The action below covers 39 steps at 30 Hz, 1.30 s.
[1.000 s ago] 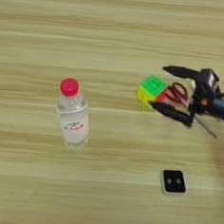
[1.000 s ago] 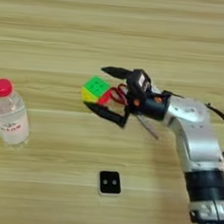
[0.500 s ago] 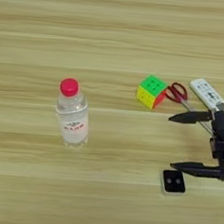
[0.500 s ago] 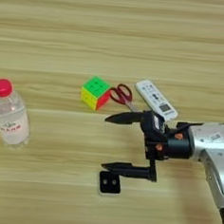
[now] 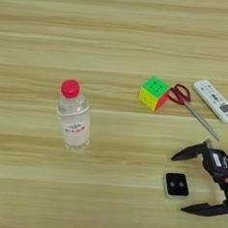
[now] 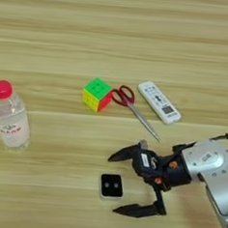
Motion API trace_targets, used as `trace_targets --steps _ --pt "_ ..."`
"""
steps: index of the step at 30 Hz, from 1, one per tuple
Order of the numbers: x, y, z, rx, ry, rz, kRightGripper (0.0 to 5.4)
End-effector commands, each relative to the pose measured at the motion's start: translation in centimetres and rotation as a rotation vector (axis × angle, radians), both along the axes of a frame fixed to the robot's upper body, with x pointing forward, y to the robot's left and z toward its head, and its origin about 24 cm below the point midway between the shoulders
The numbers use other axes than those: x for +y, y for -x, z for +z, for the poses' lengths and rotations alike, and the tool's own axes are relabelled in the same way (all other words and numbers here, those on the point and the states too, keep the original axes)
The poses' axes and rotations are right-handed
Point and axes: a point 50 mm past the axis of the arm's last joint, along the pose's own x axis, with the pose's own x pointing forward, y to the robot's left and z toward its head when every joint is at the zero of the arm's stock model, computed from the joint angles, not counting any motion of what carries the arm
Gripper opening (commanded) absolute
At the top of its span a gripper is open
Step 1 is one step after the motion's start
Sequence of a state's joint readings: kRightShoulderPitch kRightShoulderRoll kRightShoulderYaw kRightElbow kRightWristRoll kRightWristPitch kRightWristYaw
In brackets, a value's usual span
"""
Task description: Move the objects on the table
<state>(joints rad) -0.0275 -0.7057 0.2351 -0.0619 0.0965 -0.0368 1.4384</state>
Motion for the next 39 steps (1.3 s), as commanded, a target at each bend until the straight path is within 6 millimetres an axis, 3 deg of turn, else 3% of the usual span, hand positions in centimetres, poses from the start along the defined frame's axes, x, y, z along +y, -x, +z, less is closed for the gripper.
trace_targets --steps 1,19,33,39 --pt "0.3 -1.2 1.0 -0.122 0.01 -0.021 5.22" --pt "0.8 -1.4 0.6 -0.107 -0.031 -0.045 2.48" --pt "1.6 -4.1 4.3 -0.254 -0.182 -0.154 2.47" --pt "3.6 -6.2 5.5 -0.327 -0.277 -0.255 2.47"
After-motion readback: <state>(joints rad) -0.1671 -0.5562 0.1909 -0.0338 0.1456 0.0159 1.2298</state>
